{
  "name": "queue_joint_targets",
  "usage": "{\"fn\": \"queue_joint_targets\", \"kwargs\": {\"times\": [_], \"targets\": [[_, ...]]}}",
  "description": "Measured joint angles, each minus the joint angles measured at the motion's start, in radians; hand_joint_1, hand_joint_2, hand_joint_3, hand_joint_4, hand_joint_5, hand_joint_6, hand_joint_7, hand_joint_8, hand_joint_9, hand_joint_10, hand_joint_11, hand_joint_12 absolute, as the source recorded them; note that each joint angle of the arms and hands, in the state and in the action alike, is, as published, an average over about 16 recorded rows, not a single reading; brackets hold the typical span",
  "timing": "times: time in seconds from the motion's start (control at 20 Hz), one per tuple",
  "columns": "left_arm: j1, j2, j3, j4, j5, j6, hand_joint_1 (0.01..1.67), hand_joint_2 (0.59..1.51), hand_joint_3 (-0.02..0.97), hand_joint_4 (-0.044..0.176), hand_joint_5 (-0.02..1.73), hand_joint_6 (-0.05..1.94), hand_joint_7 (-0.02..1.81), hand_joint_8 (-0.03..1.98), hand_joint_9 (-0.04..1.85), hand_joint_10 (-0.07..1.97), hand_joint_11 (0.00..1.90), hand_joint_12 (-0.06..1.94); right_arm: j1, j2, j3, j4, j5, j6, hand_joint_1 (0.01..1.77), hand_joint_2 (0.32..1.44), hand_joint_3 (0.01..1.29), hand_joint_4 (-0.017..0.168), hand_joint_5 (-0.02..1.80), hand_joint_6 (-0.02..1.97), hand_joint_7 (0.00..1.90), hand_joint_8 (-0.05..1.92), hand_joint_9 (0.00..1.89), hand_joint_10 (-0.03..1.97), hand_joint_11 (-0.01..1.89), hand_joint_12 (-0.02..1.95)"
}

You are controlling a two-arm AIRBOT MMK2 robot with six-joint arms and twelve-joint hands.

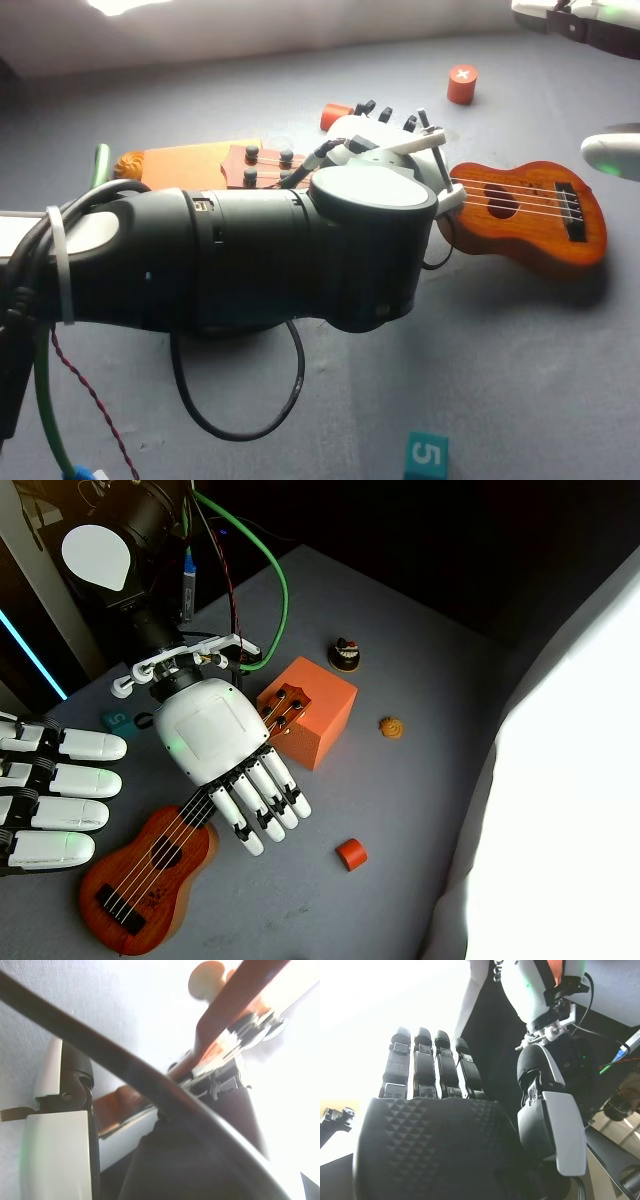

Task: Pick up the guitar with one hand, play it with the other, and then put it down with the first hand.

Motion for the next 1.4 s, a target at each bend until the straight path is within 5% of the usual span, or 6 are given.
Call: {"fn": "queue_joint_targets", "kwargs": {"times": [0.25, 0.4, 0.65, 1.05, 1.2, 1.4], "targets": [[0.005, -0.007, 0.006, 0.006, -0.005, -0.003, 1.15, 1.078, -0.005, 0.055, 0.03, 0.00, 0.03, -0.01, 0.03, 0.01, 0.02, 0.04, 0.000, 0.000, -0.001, -0.001, 0.000, -0.001, 0.25, 1.32, 0.02, 0.004, 0.04, 0.03, 0.05, 0.03, 0.06, 0.03, 0.02, 0.04], [0.007, -0.010, 0.008, 0.008, -0.007, -0.005, 1.12, 1.087, -0.005, 0.054, 0.07, 0.14, 0.05, 0.17, 0.06, 0.14, 0.02, 0.34, 0.000, 0.000, -0.001, -0.001, 0.000, -0.001, 0.25, 1.32, 0.02, 0.004, 0.05, 0.04, 0.04, 0.03, 0.06, 0.03, 0.02, 0.03], [0.010, -0.011, 0.009, 0.011, -0.008, -0.006, 1.09, 1.093, -0.002, 0.039, 0.19, 0.68, 0.15, 0.76, 0.18, 0.72, 0.15, 0.93, 0.000, 0.000, -0.001, -0.001, 0.000, -0.001, 0.25, 1.32, 0.02, 0.004, 0.05, 0.03, 0.04, 0.03, 0.06, 0.03, 0.02, 0.00], [0.011, -0.012, 0.007, 0.009, -0.017, -0.007, 1.10, 1.088, 0.002, 0.013, 0.69, 1.19, 0.75, 1.73, 0.82, 1.68, 0.80, 1.86, 0.000, 0.000, -0.002, -0.001, 0.000, -0.003, 0.28, 1.32, 0.02, 0.004, 0.07, 0.03, 0.06, 0.03, 0.07, 0.03, 0.02, 0.01], [0.004, -0.012, 0.002, 0.004, -0.021, -0.006, 1.14, 1.081, 0.000, 0.007, 0.86, 1.27, 0.98, 1.92, 1.06, 1.91, 1.07, 1.92, 0.000, 0.000, 0.000, -0.002, 0.000, -0.005, 0.28, 1.32, 0.02, 0.004, 0.06, 0.03, 0.06, 0.03, 0.07, 0.03, 0.02, 0.01], [-0.013, -0.007, -0.009, -0.016, -0.025, 0.004, 1.23, 1.077, -0.004, 0.005, 1.05, 1.20, 1.23, 1.94, 1.33, 1.93, 1.35, 1.93, -0.001, -0.003, 0.019, -0.062, 0.006, 0.043, 0.29, 1.32, 0.02, 0.004, 0.05, 0.03, 0.07, 0.03, 0.06, 0.03, 0.02, 0.01]]}}
